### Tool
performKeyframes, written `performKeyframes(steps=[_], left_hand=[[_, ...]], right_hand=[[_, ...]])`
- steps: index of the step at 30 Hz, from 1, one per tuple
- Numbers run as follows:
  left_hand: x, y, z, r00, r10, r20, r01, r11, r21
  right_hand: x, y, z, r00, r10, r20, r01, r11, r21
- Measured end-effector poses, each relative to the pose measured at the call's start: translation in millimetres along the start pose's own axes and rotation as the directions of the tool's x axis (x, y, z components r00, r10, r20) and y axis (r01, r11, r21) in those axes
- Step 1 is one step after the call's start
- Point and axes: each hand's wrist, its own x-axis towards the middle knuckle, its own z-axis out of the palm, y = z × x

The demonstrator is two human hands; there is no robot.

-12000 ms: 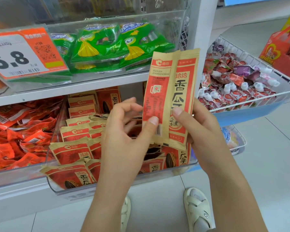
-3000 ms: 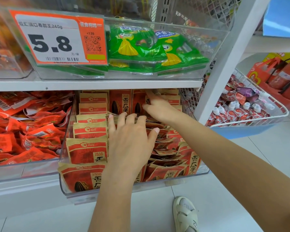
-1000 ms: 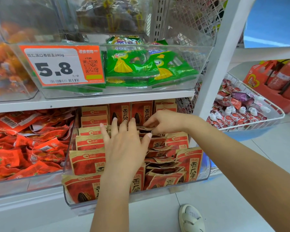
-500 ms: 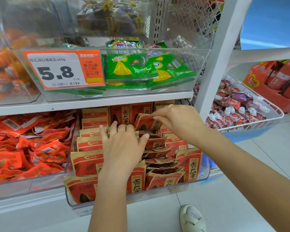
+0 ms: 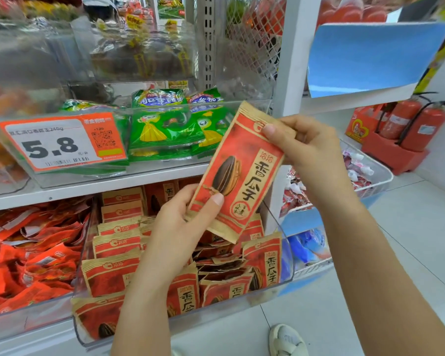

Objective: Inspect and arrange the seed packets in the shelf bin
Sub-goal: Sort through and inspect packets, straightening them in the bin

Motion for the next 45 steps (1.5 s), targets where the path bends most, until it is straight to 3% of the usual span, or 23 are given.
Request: performKeyframes(steps=[6, 9, 14, 31, 45], left_hand=[[-16.3, 3.8, 12.8, 0.981, -0.088, 0.173, 0.120, 0.976, -0.184], [-21.0, -3.5, 18.5, 0.990, -0.096, 0.106, 0.114, 0.978, -0.177], [-25.6, -11.1, 16.4, 0.997, -0.078, -0.012, 0.074, 0.981, -0.177], [-28.1, -21.5, 21.8, 0.997, -0.070, 0.039, 0.073, 0.995, -0.063], [-25.6, -24.4, 27.3, 1.000, -0.027, 0.002, 0.027, 0.997, -0.069]], right_hand=[[-18.4, 7.2, 13.2, 0.973, 0.229, 0.029, -0.230, 0.951, 0.207], [-37.5, 19.3, 18.9, 0.946, 0.320, 0.049, -0.321, 0.908, 0.268], [-65.4, 28.7, 20.5, 0.898, 0.375, 0.229, -0.428, 0.863, 0.269], [-88.5, 49.4, 9.6, 0.899, 0.408, 0.161, -0.438, 0.836, 0.329], [-87.6, 61.9, 6.6, 0.940, 0.324, 0.109, -0.340, 0.918, 0.203]])
